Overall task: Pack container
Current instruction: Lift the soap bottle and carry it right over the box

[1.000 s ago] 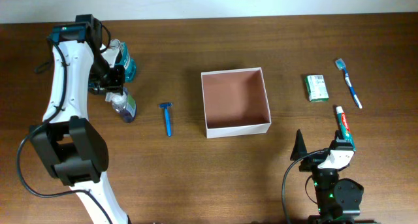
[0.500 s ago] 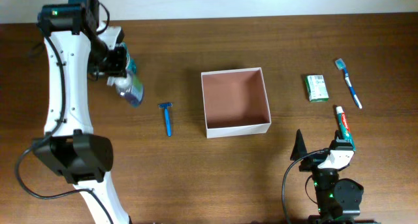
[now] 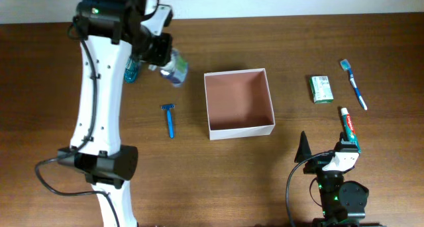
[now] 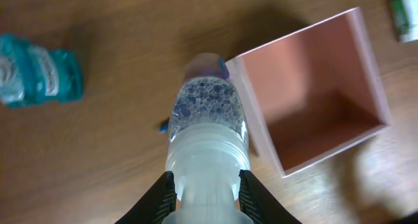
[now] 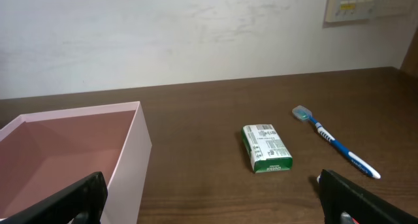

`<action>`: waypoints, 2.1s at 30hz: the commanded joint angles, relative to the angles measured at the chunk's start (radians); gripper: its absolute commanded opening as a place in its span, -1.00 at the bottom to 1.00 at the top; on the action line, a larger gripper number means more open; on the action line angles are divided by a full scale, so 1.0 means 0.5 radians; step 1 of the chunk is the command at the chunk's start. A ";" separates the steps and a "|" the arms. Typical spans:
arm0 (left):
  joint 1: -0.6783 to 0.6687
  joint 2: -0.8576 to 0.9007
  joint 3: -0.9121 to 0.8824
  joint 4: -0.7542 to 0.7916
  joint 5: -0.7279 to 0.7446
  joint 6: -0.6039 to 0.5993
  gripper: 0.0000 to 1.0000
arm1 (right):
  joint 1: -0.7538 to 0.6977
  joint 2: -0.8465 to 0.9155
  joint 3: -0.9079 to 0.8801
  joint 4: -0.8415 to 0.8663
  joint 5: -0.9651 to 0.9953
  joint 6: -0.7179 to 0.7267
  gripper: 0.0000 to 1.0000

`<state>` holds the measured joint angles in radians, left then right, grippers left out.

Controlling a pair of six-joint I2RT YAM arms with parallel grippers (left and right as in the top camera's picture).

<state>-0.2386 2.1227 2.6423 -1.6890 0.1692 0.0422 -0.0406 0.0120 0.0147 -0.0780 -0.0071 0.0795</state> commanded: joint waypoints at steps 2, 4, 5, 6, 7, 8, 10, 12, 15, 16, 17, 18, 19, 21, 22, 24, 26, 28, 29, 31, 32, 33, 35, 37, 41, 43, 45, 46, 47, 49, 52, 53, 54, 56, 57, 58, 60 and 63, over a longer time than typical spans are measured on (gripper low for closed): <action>-0.108 -0.128 0.145 0.034 0.045 -0.099 -0.78 | 0.000 -0.018 -0.018 0.000 0.024 0.021 0.97; -0.169 -0.129 0.156 0.056 0.053 -0.114 -0.78 | 0.000 -0.018 -0.018 0.000 0.024 0.021 0.97; -0.205 -0.129 0.156 0.063 0.052 -0.114 -0.78 | 0.000 -0.018 -0.018 0.000 0.024 0.021 0.97; -0.237 -0.128 0.155 0.072 0.052 -0.114 -0.78 | 0.000 -0.018 -0.018 0.000 0.024 0.021 0.97; -0.279 -0.127 0.150 0.087 0.053 -0.114 -0.78 | 0.000 -0.018 -0.018 0.000 0.024 0.021 0.97; -0.312 -0.127 0.150 0.101 0.053 -0.114 -0.78 | 0.000 -0.018 -0.018 -0.001 0.024 0.021 0.97; -0.385 -0.127 0.150 0.132 0.052 -0.114 -0.78 | 0.000 -0.018 -0.018 0.000 0.024 0.021 0.97; -0.453 -0.126 0.150 0.174 0.050 -0.114 -0.78 | 0.000 -0.018 -0.018 0.000 0.024 0.021 0.97; -0.543 -0.124 0.150 0.230 0.014 -0.114 -0.77 | 0.000 -0.018 -0.018 0.000 0.024 0.021 0.97; -0.570 -0.124 0.150 0.238 -0.023 -0.114 -0.77 | 0.000 -0.018 -0.018 0.000 0.024 0.021 0.97; -0.590 -0.124 0.150 0.240 -0.069 -0.114 -0.78 | 0.000 -0.018 -0.018 0.000 0.024 0.021 0.97; -0.611 -0.122 0.150 0.240 -0.125 -0.114 -0.78 | 0.000 -0.018 -0.018 -0.001 0.024 0.021 0.97; -0.621 -0.121 0.150 0.239 -0.149 -0.114 -0.78 | 0.000 -0.018 -0.018 -0.001 0.024 0.021 0.97; -0.641 -0.113 0.140 0.243 -0.159 -0.115 -0.78 | 0.000 -0.018 -0.018 -0.001 0.024 0.021 0.97; -0.647 -0.110 0.130 0.249 -0.159 -0.114 -0.78 | 0.000 -0.018 -0.018 0.000 0.024 0.021 0.97; -0.661 -0.102 0.095 0.266 -0.159 -0.115 -0.78 | 0.000 -0.018 -0.018 0.000 0.024 0.021 0.97; -0.682 -0.088 0.041 0.300 -0.159 -0.115 -0.77 | 0.000 -0.018 -0.018 0.000 0.024 0.021 0.97; -0.701 -0.061 -0.011 0.343 -0.159 -0.115 -0.77 | 0.000 -0.018 -0.018 0.000 0.024 0.021 0.97; -0.711 -0.047 -0.030 0.358 -0.159 -0.115 -0.78 | 0.000 -0.018 -0.018 0.000 0.024 0.021 0.97; -0.729 -0.004 -0.068 0.391 -0.159 -0.115 -0.77 | 0.000 -0.018 -0.018 0.000 0.024 0.021 0.97; -0.736 0.018 -0.084 0.410 -0.159 -0.115 -0.78 | 0.000 -0.018 -0.018 0.000 0.024 0.021 0.97; -0.742 0.041 -0.098 0.429 -0.159 -0.115 -0.77 | 0.000 -0.018 -0.018 -0.001 0.024 0.021 0.97; -0.757 0.085 -0.109 0.454 -0.159 -0.115 -0.78 | 0.000 -0.018 -0.018 0.000 0.024 0.021 0.97; -0.768 0.125 -0.109 0.468 -0.159 -0.115 -0.78 | 0.000 -0.018 -0.018 0.000 0.024 0.021 0.96; -0.774 0.185 -0.113 0.475 -0.161 -0.114 -0.77 | 0.000 -0.018 -0.018 0.000 0.024 0.021 0.97; -0.774 0.206 -0.114 0.475 -0.169 -0.114 -0.77 | 0.000 -0.018 -0.018 0.000 0.024 0.021 0.97; -0.774 0.230 -0.114 0.481 -0.175 -0.113 -0.76 | 0.000 -0.018 -0.018 0.000 0.024 0.021 0.97; -0.774 0.241 -0.114 0.485 -0.175 -0.114 -0.76 | 0.000 -0.018 -0.018 0.000 0.024 0.021 0.97; -0.774 0.261 -0.114 0.492 -0.175 -0.113 -0.76 | 0.000 -0.018 -0.018 0.000 0.024 0.021 0.97; -0.774 0.299 -0.114 0.511 -0.175 -0.113 -0.76 | 0.000 -0.018 -0.018 0.000 0.024 0.021 0.97; -0.774 0.356 -0.114 0.542 -0.175 -0.098 -0.75 | 0.000 -0.018 -0.018 0.000 0.024 0.021 0.96; -0.774 0.378 -0.114 0.548 -0.175 -0.098 -0.75 | 0.000 -0.018 -0.018 0.000 0.024 0.021 0.97; -0.774 0.399 -0.114 0.552 -0.175 -0.098 -0.75 | 0.000 -0.018 -0.018 -0.001 0.024 0.021 0.97; -0.774 0.436 -0.114 0.554 -0.175 -0.098 -0.75 | 0.000 -0.018 -0.018 0.000 0.024 0.021 0.97; -0.774 0.447 -0.114 0.553 -0.176 -0.098 -0.75 | 0.000 -0.018 -0.018 -0.001 0.024 0.021 0.97; -0.772 0.464 -0.114 0.554 -0.177 -0.098 -0.75 | 0.000 -0.018 -0.018 0.000 0.024 0.021 0.97; -0.770 0.471 -0.114 0.554 -0.204 -0.098 -0.74 | 0.000 -0.018 -0.018 0.000 0.024 0.021 0.97; -0.765 0.471 -0.114 0.557 -0.299 -0.098 -0.48 | 0.000 -0.018 -0.018 0.000 0.024 0.021 0.97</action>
<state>-0.6224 2.3737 2.5744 -1.4181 0.0631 -0.0078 -0.0406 0.0120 0.0147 -0.0780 -0.0071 0.0799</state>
